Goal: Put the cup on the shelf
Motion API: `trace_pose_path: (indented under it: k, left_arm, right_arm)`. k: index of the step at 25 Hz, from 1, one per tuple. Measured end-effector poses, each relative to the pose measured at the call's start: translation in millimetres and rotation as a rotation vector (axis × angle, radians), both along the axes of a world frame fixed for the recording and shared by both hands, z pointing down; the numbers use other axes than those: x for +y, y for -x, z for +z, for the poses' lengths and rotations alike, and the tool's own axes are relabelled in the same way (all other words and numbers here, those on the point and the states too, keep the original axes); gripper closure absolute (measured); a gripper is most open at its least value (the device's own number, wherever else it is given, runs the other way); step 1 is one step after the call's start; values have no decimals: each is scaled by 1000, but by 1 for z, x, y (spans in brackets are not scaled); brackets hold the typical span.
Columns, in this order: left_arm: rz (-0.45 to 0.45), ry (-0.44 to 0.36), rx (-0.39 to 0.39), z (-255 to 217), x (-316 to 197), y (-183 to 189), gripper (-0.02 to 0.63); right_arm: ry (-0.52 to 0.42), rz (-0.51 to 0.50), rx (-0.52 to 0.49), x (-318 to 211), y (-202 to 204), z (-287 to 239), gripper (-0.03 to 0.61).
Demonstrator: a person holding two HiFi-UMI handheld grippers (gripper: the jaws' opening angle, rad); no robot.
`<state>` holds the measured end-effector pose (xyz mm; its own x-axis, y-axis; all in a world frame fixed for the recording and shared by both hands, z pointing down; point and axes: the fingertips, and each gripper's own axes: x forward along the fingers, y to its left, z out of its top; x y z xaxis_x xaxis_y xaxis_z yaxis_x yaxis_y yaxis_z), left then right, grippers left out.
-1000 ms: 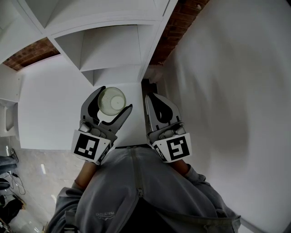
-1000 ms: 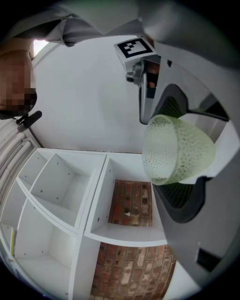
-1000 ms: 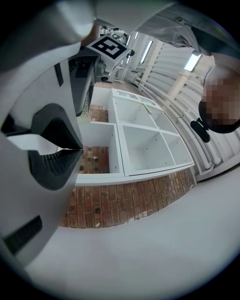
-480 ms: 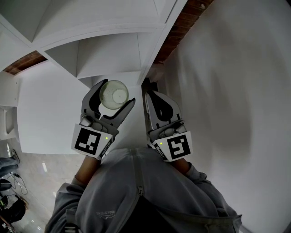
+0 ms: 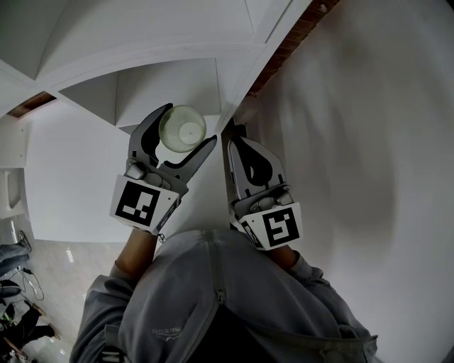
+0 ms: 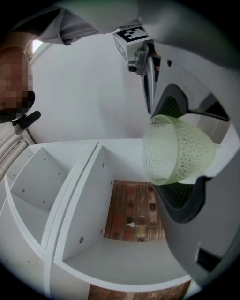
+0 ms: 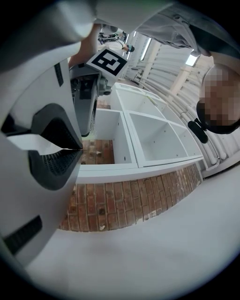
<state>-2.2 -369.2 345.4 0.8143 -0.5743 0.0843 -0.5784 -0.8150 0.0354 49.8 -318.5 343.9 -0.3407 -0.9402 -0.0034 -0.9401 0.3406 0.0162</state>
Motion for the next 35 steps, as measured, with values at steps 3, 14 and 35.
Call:
trace_pose_path:
  k: [3, 14, 35]
  left_arm:
    - [9, 0, -4, -2, -13, -6, 227]
    - [46, 17, -45, 12, -58, -18, 227]
    - [126, 38, -46, 26, -87, -43, 227]
  right_arm:
    - [5, 6, -1, -6, -2, 3, 551]
    - [21, 17, 0, -29, -2, 13, 551]
    - [70, 54, -13, -41, -5, 25, 551]
